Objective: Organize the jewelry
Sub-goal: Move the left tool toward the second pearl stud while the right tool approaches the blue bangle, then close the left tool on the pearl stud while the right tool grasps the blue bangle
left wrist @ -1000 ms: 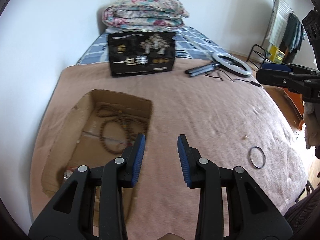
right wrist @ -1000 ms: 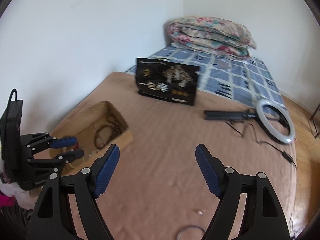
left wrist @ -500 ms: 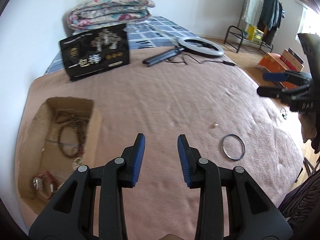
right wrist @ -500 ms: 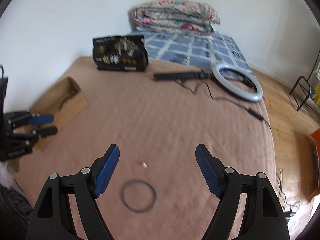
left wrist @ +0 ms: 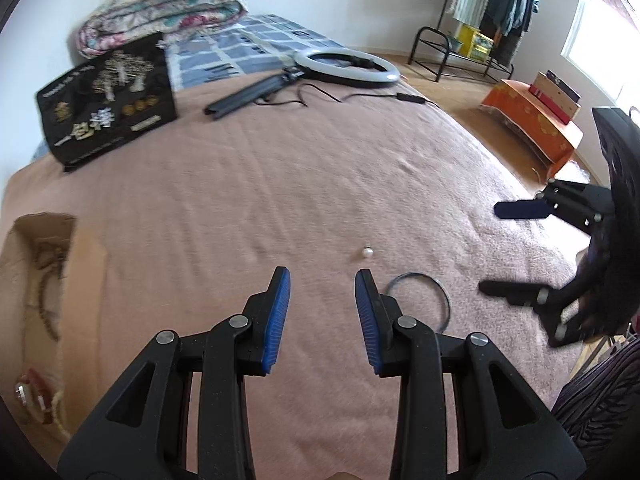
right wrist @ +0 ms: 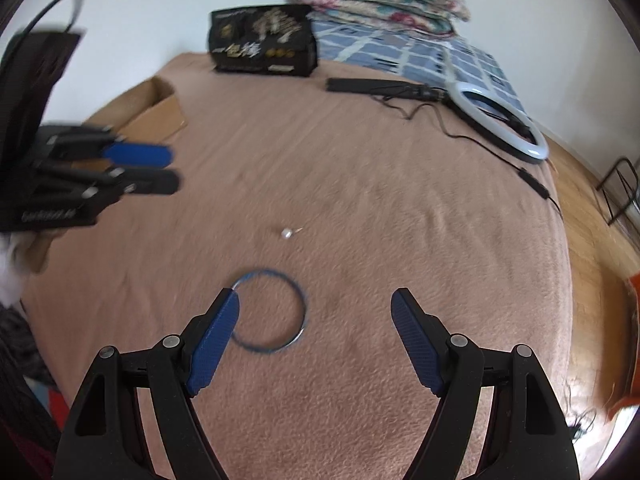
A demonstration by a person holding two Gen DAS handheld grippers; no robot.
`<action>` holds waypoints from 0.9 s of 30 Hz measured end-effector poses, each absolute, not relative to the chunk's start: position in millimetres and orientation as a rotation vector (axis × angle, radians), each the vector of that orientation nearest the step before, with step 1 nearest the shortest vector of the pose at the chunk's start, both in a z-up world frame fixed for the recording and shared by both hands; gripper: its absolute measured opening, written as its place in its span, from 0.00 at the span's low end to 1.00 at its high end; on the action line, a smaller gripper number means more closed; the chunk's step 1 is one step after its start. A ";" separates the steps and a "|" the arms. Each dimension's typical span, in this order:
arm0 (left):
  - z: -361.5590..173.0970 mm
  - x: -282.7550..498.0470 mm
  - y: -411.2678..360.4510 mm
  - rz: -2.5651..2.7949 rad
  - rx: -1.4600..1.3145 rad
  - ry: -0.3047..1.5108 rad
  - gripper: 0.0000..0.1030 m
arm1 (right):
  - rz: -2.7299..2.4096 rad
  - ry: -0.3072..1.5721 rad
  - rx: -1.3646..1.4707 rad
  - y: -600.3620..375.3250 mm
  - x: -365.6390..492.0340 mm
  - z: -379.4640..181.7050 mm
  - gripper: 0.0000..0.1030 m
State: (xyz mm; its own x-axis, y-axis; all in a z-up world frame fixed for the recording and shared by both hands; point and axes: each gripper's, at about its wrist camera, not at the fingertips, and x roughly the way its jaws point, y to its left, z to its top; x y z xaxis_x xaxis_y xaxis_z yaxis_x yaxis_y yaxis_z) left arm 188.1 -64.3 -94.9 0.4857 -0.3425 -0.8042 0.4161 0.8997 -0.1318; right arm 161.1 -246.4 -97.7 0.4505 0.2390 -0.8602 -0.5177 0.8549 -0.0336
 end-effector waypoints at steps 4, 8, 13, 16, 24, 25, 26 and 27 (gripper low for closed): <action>-106.9 194.4 -83.5 -0.501 0.094 0.978 0.33 | 0.537 0.974 -0.315 -244.2 152.9 -107.7 0.76; -120.4 201.9 -98.3 -0.530 0.106 0.997 0.33 | 0.569 0.973 -0.290 -246.0 149.4 -117.6 0.76; -140.2 213.2 -111.3 -0.543 0.103 1.027 0.30 | 0.592 1.001 -0.282 -246.7 149.9 -131.7 0.76; -150.6 219.4 -119.0 -0.546 0.114 1.043 0.25 | 0.608 0.999 -0.292 -245.0 149.1 -136.5 0.76; -167.7 233.1 -128.0 -0.534 0.124 1.061 0.25 | 0.618 0.984 -0.292 -242.1 150.6 -143.2 0.76; -168.7 234.4 -128.7 -0.534 0.125 1.060 0.25 | 0.619 0.983 -0.296 -241.4 150.8 -144.5 0.76; -168.8 235.4 -128.9 -0.534 0.127 1.060 0.23 | 0.620 0.983 -0.298 -240.9 151.4 -145.8 0.76; -169.5 236.5 -129.5 -0.534 0.129 1.059 0.22 | 0.622 0.984 -0.298 -240.8 152.7 -146.5 0.76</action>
State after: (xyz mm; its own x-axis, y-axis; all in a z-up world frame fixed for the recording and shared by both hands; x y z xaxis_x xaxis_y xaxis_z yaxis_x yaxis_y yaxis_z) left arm 236.5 -129.5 -169.5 0.3767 -0.3551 -0.8556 0.4764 0.8663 -0.1498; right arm 152.7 -240.8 -146.5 0.4004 0.3532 -0.8455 -0.6125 0.7895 0.0397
